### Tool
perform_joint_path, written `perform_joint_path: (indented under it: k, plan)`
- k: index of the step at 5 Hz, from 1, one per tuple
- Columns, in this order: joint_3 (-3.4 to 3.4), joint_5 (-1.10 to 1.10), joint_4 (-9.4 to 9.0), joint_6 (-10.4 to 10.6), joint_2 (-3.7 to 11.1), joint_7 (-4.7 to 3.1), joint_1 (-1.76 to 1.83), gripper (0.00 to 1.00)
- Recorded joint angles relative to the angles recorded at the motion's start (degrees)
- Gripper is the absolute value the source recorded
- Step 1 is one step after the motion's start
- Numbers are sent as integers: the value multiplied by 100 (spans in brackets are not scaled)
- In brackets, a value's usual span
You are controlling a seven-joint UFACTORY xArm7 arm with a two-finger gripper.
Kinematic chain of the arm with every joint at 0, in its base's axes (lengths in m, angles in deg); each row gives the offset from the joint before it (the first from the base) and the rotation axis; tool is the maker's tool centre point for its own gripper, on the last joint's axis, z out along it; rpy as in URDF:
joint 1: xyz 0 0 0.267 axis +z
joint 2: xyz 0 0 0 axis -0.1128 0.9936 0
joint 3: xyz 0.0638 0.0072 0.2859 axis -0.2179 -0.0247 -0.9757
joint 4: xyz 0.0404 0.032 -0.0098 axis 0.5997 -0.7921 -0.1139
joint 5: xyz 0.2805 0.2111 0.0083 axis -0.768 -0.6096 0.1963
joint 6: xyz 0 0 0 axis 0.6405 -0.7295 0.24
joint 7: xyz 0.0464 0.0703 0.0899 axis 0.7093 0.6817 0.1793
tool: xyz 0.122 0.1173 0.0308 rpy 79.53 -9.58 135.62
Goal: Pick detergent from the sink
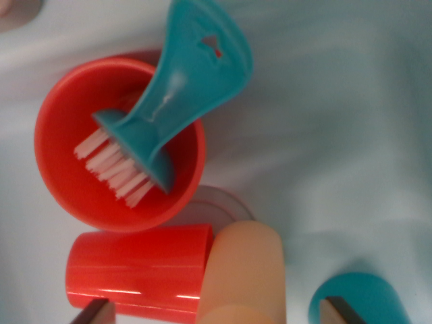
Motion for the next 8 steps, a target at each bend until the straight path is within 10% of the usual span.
perform_joint_path:
  k: [8]
  plan:
    - [2,17,176,-236,-62,25,0,100]
